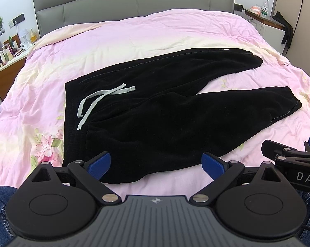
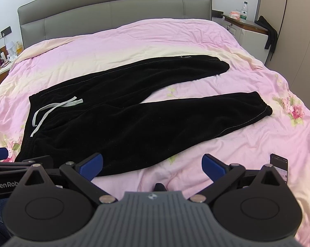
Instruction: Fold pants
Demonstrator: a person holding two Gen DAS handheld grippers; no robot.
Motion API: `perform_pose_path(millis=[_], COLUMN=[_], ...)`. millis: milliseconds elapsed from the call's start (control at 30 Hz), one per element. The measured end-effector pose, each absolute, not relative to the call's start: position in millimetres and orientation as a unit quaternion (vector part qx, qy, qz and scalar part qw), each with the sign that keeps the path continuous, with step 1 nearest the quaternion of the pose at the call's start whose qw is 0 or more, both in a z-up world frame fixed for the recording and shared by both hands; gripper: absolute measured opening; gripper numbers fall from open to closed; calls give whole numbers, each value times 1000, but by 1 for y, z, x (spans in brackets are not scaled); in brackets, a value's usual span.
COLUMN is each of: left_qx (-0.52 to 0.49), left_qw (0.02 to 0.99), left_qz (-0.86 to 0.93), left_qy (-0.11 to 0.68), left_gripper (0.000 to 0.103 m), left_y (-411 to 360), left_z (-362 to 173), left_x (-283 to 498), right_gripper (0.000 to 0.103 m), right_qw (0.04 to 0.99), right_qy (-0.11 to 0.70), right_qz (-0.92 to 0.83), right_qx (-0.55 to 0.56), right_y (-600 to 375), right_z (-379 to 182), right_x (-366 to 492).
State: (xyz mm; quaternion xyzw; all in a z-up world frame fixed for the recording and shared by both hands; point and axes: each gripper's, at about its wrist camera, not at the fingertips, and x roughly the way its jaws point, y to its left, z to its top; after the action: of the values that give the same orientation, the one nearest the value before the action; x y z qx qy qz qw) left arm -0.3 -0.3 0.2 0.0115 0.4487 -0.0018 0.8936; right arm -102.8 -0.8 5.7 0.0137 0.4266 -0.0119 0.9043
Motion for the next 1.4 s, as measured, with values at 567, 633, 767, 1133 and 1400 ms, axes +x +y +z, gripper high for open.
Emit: perform_pose_path(millis=[567, 633, 767, 1133, 1400], left_qx=[13, 14, 13, 15, 11], left_qw=[893, 893, 893, 891, 888], left_qz=[-1, -1, -2, -2, -4], left_qy=[450, 450, 450, 454, 459], left_gripper=[103, 103, 103, 103, 103], left_y=[7, 7, 7, 4, 4], left_z=[-4, -4, -3, -4, -9], left_x=[-2, -2, -3, 1, 4], right_gripper=[98, 98, 98, 98, 98], right_qw=[904, 904, 904, 903, 901], right_qy=[426, 427, 426, 429, 433], right_qz=[-12, -12, -12, -13, -13], right_qx=[14, 14, 13, 11, 9], right_y=[-6, -6, -6, -8, -5], right_z=[1, 1, -1, -2, -6], right_x=[-104, -104, -104, -101, -95])
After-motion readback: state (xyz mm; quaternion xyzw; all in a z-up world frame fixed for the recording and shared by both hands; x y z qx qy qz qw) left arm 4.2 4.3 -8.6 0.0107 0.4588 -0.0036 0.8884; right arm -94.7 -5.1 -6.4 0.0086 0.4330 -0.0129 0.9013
